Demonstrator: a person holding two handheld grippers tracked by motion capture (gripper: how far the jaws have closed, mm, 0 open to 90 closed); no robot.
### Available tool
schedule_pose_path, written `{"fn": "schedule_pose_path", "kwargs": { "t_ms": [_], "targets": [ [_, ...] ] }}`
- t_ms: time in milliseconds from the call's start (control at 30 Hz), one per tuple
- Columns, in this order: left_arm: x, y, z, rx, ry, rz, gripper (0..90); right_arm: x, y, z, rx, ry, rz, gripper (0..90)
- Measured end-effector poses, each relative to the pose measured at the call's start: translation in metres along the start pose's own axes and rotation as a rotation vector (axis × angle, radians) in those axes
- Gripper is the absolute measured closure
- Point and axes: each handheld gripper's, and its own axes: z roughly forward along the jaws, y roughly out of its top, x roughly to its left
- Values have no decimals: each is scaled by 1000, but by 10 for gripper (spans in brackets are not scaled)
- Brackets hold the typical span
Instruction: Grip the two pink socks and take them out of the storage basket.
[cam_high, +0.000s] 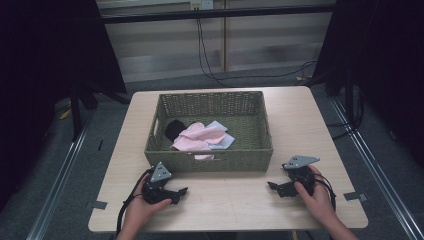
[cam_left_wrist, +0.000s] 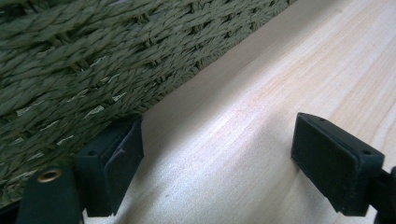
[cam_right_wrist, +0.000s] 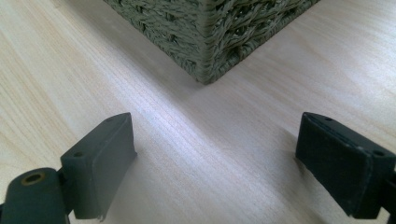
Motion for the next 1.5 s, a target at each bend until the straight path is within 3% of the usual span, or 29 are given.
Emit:
{"fn": "schedule_pose_path", "kwargs": {
  "t_ms": [267, 467, 633, 733, 1500],
  "targets": [
    [-9, 11, -3, 64, -57, -8, 190, 0, 0, 0, -2, 0, -2, 109],
    [-13, 30, -14, 77, -121, -20, 206, 0, 0, 0, -1, 0, 0, 110],
    [-12, 49, -26, 90, -147, -26, 207, 0, 0, 0, 0, 0, 1, 109],
    [-12, 59, -32, 75, -167, -39, 211, 0, 0, 0, -2, 1, -2, 109],
    [-1, 111, -63, 87, -192, -35, 223, 0, 0, 0, -1, 2, -4, 110]
  ]
}}
